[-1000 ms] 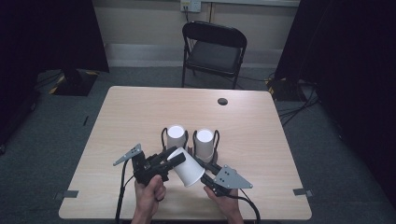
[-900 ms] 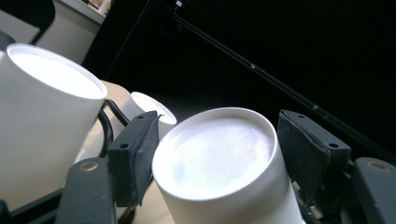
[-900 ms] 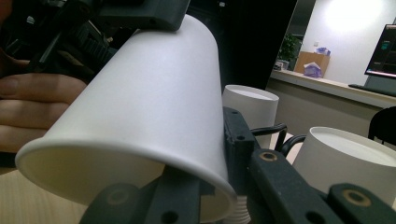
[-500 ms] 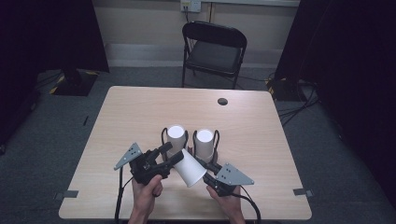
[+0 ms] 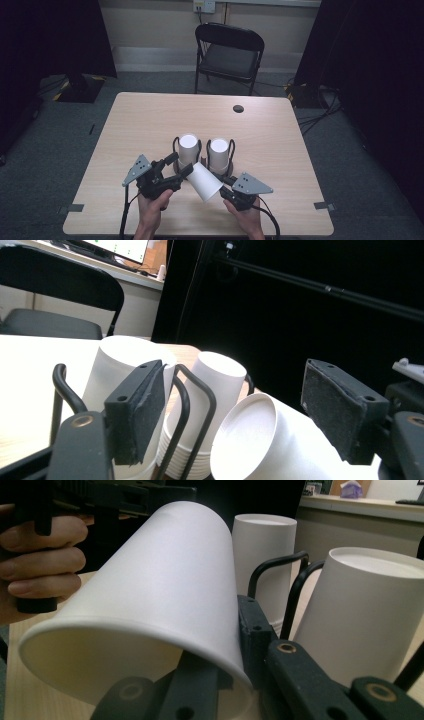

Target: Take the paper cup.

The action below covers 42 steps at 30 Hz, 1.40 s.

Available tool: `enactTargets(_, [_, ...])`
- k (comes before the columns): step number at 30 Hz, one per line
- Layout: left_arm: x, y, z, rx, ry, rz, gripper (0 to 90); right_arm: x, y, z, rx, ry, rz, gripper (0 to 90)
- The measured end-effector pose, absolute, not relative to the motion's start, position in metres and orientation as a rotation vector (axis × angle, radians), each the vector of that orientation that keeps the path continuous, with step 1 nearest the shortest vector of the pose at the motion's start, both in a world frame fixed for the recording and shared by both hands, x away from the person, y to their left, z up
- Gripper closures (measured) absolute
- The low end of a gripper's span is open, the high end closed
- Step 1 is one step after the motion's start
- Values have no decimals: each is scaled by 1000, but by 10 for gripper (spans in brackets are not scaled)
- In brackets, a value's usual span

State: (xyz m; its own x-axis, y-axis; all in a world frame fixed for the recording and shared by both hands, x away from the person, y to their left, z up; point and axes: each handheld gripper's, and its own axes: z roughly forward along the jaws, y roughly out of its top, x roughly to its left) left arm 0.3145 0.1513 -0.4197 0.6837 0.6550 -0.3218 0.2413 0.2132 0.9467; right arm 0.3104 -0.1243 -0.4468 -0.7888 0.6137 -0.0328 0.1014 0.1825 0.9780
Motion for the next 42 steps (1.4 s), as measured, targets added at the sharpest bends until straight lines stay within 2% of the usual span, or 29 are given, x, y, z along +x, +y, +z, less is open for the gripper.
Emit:
enactTargets(11, [313, 157, -424, 1441, 785, 348, 256, 312, -129, -446, 734, 2128, 1554, 870])
enactTargets(13, [313, 158, -424, 1453, 733, 343, 230, 312, -130, -446, 745, 2142, 1534, 870])
enactTargets(14, [313, 159, -423, 1476, 712, 350, 253, 313, -131, -445, 757, 2151, 1526, 870])
enactTargets(16, [313, 158, -422, 1514, 704, 376, 218, 314, -133, -445, 773, 2172, 1518, 869])
enactTargets(33, [309, 143, -437, 1704, 671, 395, 239, 328, -138, -444, 890, 2403, 1357, 870])
enactTargets(36, [308, 139, -439, 1721, 648, 397, 196, 333, -142, -441, 905, 2429, 1293, 869])
enactTargets(42, [305, 131, -446, 1768, 625, 427, 183, 340, -143, -437, 918, 2498, 1222, 869])
